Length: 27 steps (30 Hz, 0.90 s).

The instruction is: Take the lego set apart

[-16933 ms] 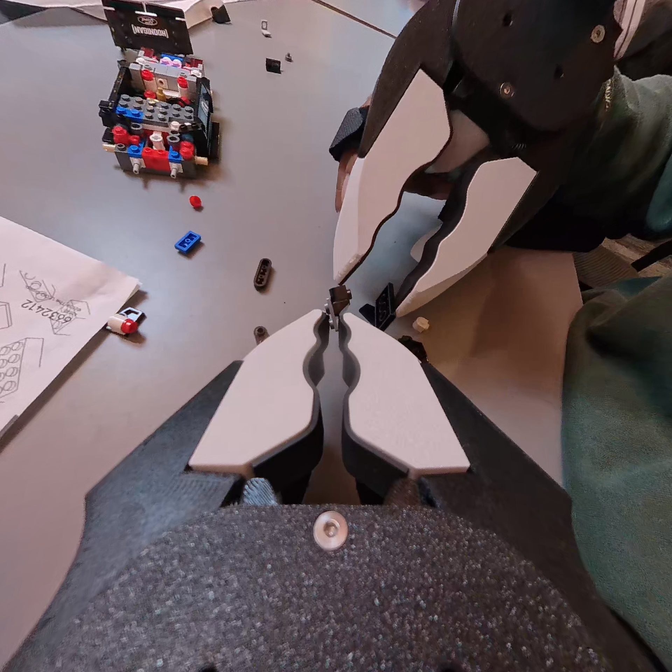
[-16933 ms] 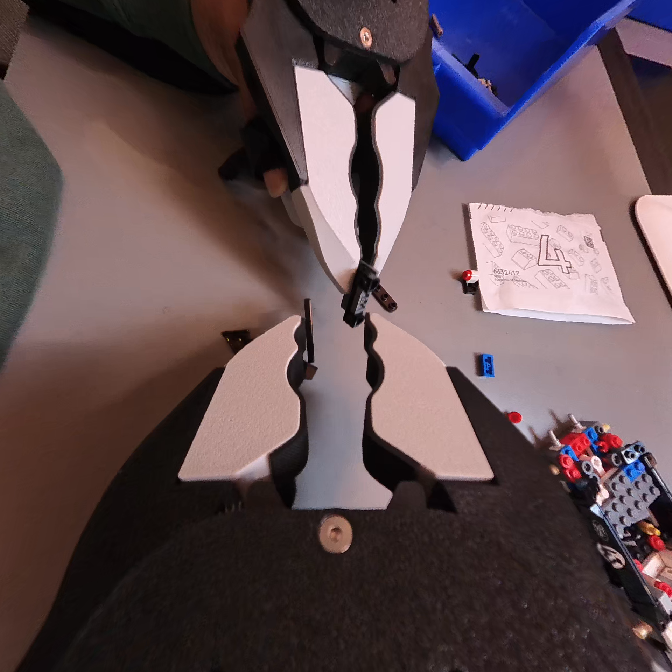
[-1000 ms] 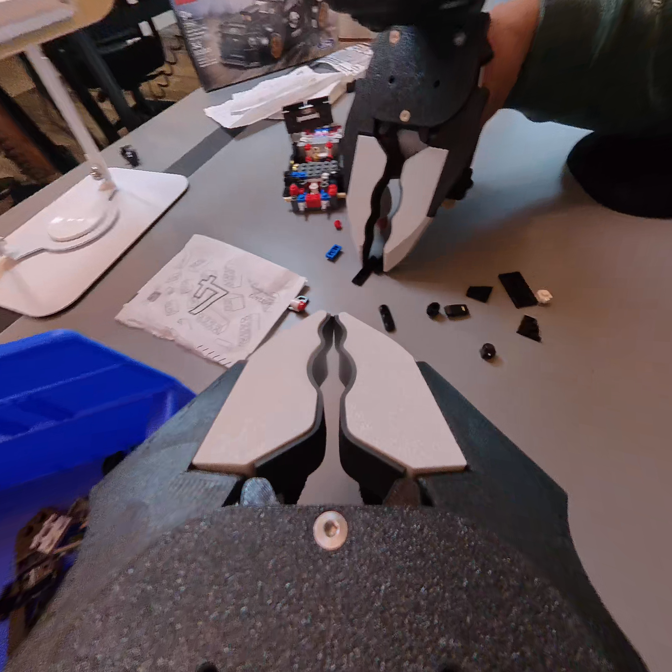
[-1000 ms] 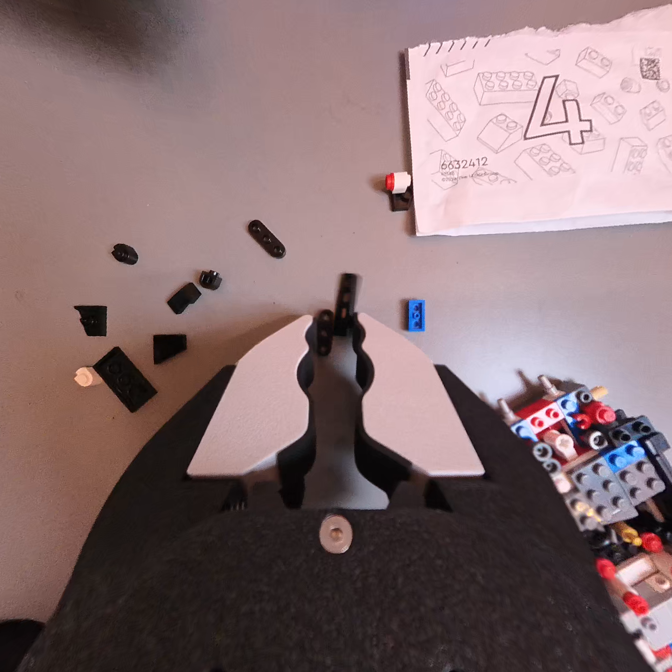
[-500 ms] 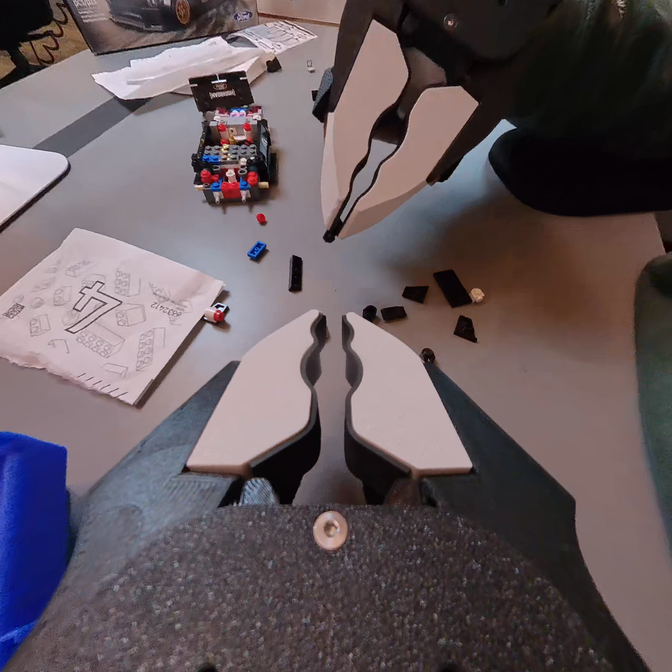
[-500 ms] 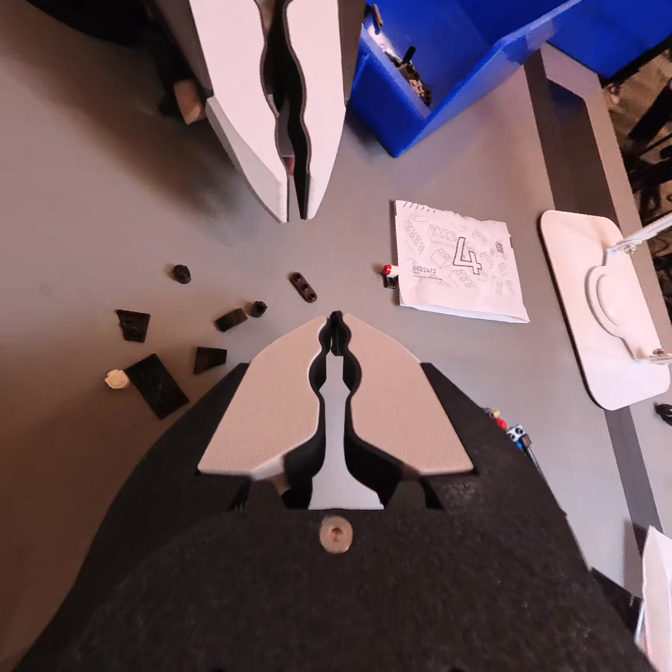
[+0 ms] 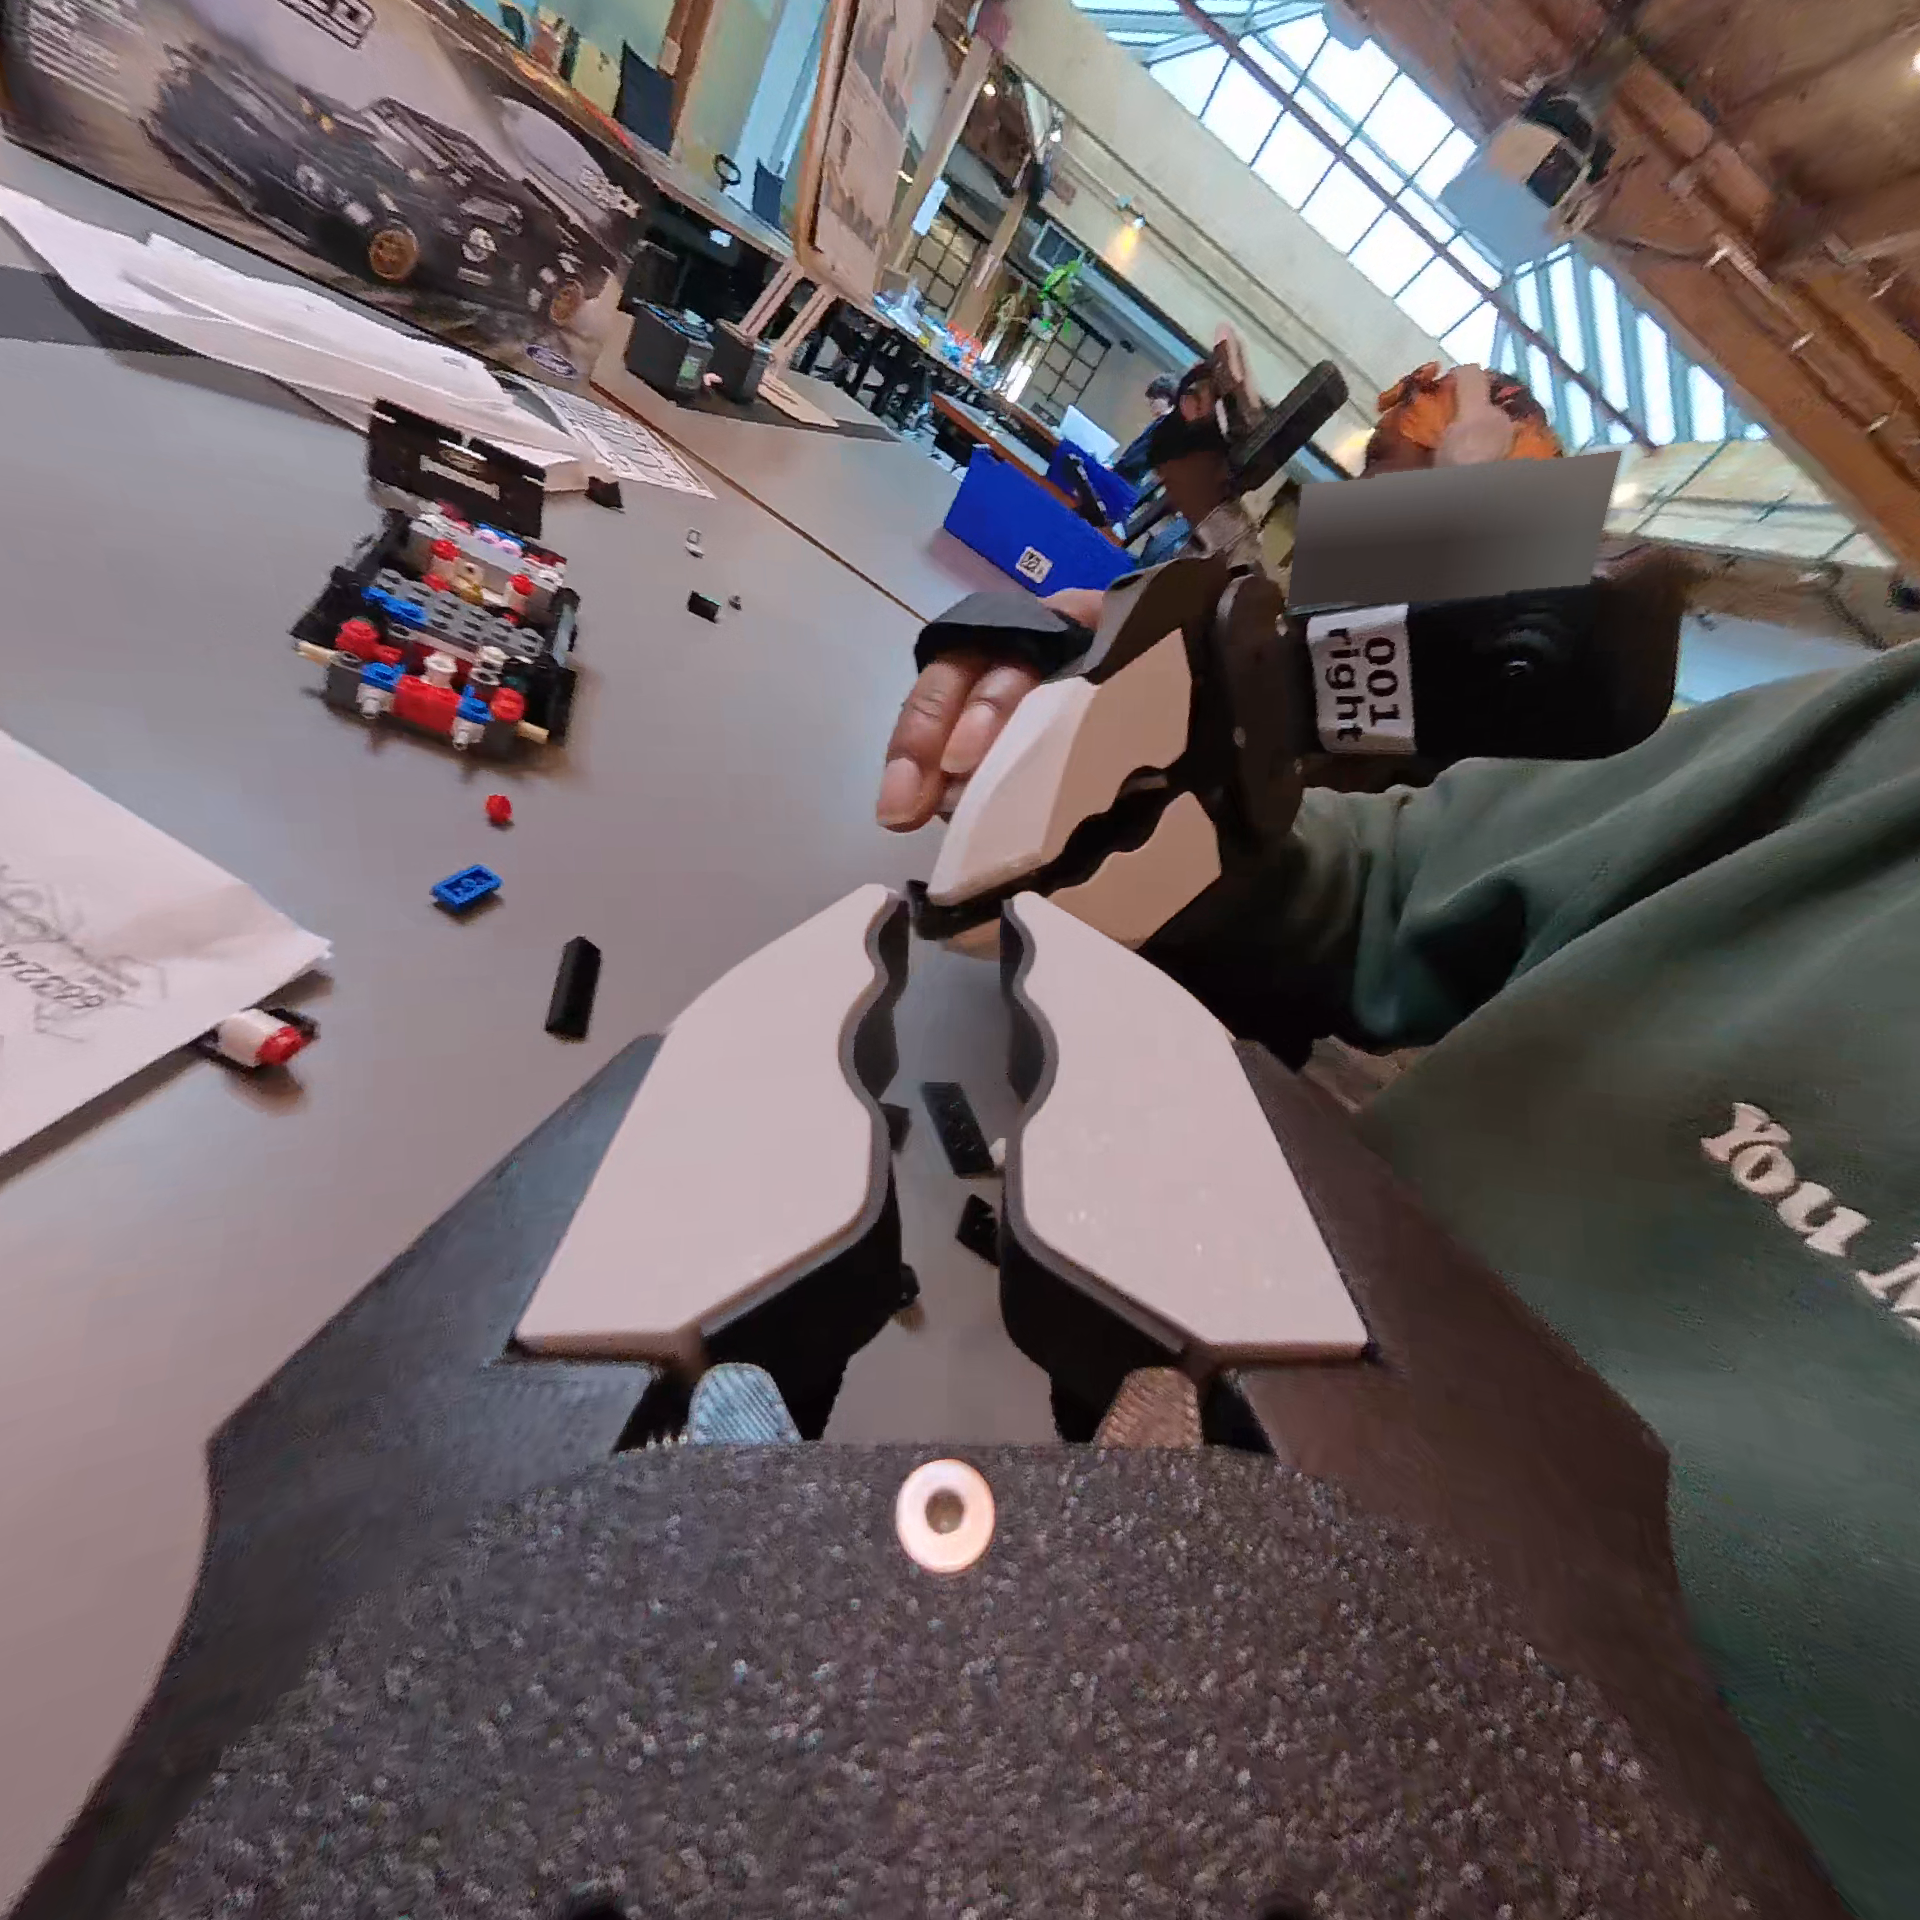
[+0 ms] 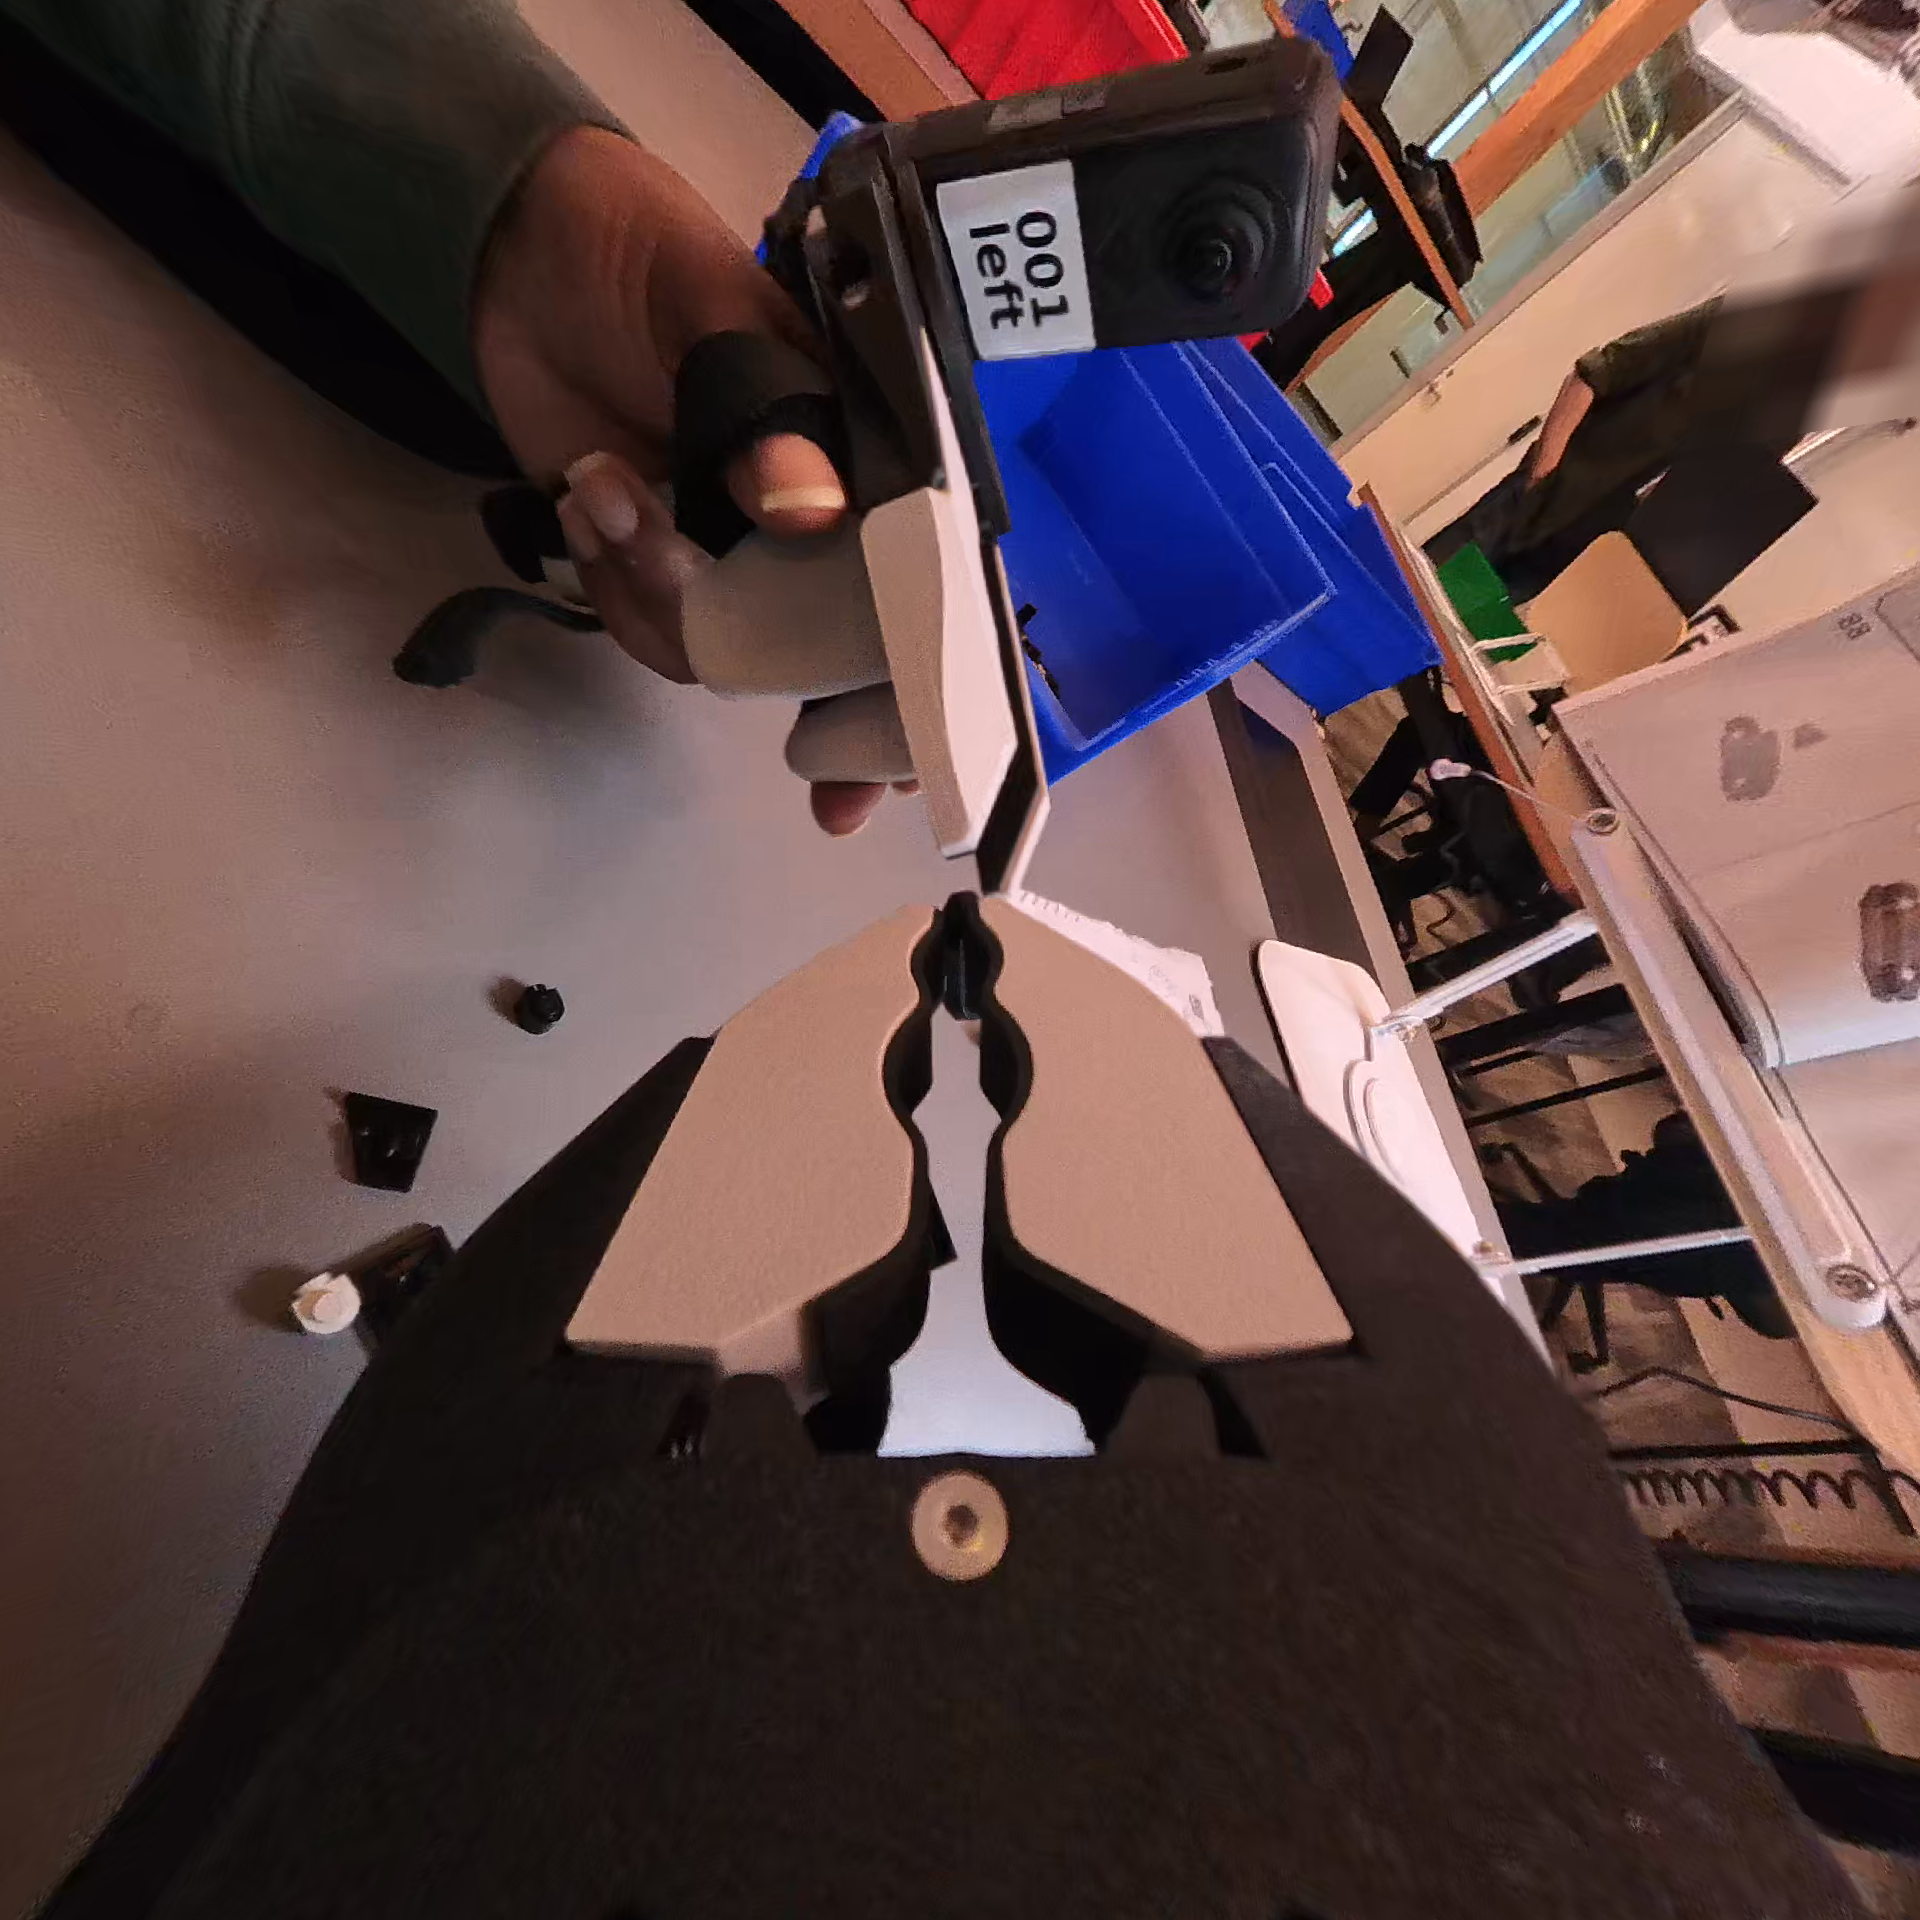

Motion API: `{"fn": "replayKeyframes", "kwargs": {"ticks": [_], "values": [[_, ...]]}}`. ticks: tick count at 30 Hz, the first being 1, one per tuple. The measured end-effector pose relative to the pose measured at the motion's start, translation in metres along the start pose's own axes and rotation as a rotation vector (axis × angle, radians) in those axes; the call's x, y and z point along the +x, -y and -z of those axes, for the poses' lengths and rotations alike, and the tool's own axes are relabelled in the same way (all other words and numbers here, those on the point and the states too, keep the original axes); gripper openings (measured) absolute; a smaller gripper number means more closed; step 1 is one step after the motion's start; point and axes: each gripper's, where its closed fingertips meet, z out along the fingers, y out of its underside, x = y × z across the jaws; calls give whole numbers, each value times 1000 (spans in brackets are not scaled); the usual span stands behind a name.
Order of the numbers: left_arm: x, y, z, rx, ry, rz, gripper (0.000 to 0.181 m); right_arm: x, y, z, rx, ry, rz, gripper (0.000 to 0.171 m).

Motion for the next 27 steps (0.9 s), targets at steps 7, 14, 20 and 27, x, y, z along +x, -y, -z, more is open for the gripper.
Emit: {"fn": "replayKeyframes", "kwargs": {"ticks": [7,14,20,27], "values": [[8,-5,-1,-41,-44,-47,9,-1,13,6,81,25,-40,3],[24,-7,-1,-36,-192,73,16,-6,27,15,186,142,-179,3],[36,-9,0,-46,-286,118,11,-12,34,19,214,211,-228,3],[41,-8,1,-41,-356,207,9,-13,39,22,264,279,-340,3]]}}
